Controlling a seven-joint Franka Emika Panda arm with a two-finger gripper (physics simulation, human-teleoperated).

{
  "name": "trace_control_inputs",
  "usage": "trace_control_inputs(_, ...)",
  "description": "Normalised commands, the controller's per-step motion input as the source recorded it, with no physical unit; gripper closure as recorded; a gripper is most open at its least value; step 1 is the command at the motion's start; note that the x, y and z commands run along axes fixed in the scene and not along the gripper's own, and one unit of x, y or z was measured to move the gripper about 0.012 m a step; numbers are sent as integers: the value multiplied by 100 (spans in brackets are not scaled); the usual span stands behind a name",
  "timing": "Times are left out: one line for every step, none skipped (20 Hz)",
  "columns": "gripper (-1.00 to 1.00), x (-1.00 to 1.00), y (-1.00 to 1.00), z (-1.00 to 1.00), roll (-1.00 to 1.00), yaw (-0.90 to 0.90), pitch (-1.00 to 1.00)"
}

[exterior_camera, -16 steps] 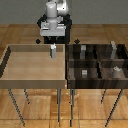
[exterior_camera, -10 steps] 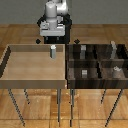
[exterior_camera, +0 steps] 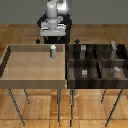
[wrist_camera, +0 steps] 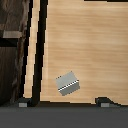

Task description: Place the milk carton into the appropriate compartment.

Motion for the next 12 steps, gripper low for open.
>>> trace_control_inputs(-100,0,0,0,0,60,0)
trace_control_inputs(-100,0,0,0,0,15,0)
trace_control_inputs(-100,0,0,0,0,15,0)
trace_control_inputs(-100,0,0,0,0,0,0)
trace_control_inputs(-100,0,0,0,0,15,0)
trace_control_inputs(-100,0,0,0,0,0,0)
trace_control_inputs(-100,0,0,0,0,0,0)
trace_control_inputs(-100,0,0,0,0,15,0)
trace_control_inputs(-100,0,0,0,0,30,0)
trace_control_inputs(-100,0,0,0,0,0,0)
trace_control_inputs(-100,0,0,0,0,15,0)
trace_control_inputs(-100,0,0,0,0,0,0)
